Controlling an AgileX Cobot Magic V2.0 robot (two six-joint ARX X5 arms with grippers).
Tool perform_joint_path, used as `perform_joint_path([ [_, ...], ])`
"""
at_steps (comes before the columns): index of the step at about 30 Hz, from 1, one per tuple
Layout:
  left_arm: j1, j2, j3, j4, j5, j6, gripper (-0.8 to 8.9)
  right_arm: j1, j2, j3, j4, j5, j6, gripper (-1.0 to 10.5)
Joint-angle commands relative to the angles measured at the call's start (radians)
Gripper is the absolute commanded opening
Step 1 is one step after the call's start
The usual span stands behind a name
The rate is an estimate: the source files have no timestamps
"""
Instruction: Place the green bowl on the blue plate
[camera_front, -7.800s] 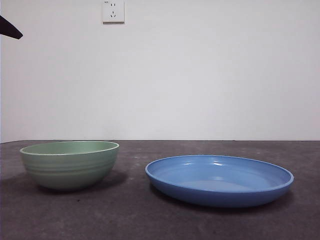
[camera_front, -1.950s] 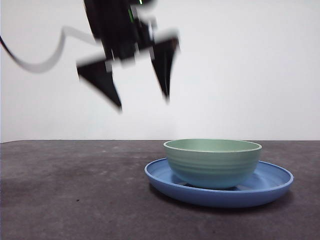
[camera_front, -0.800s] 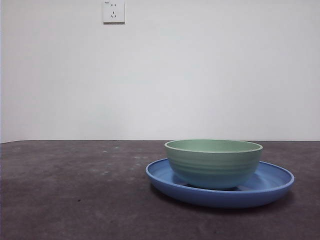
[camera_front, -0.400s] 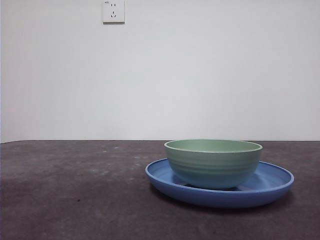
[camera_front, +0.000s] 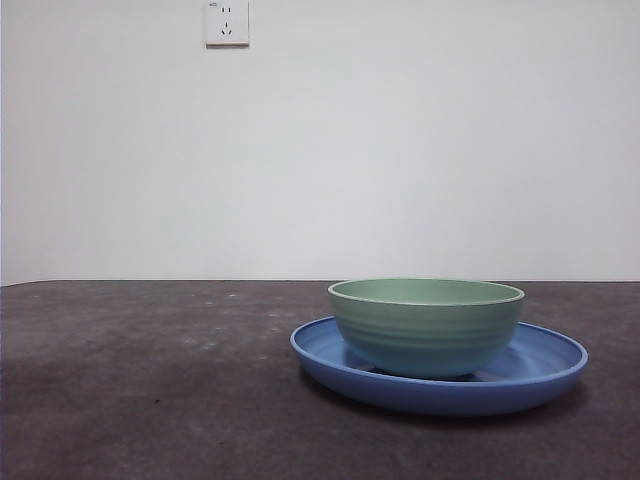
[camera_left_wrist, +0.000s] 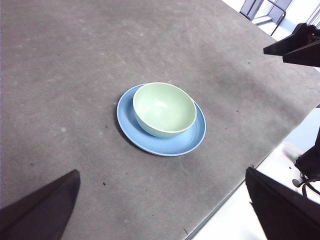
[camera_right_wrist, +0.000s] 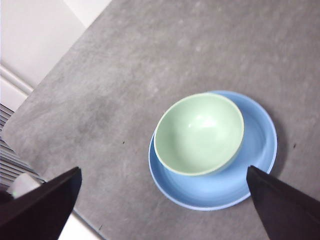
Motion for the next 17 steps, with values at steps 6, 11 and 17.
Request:
perform_joint_path([
  [6, -0.008, 0.004, 0.014, 0.009, 0.002, 0.007, 5.32, 0.001, 0.206, 0.018, -0.033, -0.001, 0.028, 6.0],
  [11, -0.008, 0.004, 0.014, 0.009, 0.002, 0.007, 5.32, -0.023, 0.379, 0.018, 0.004, -0.002, 0.014, 6.0],
  [17, -0.008, 0.004, 0.014, 0.006, 0.002, 0.007, 5.32, -0.051, 0.541, 0.018, 0.112, -0.002, 0.006, 5.1],
])
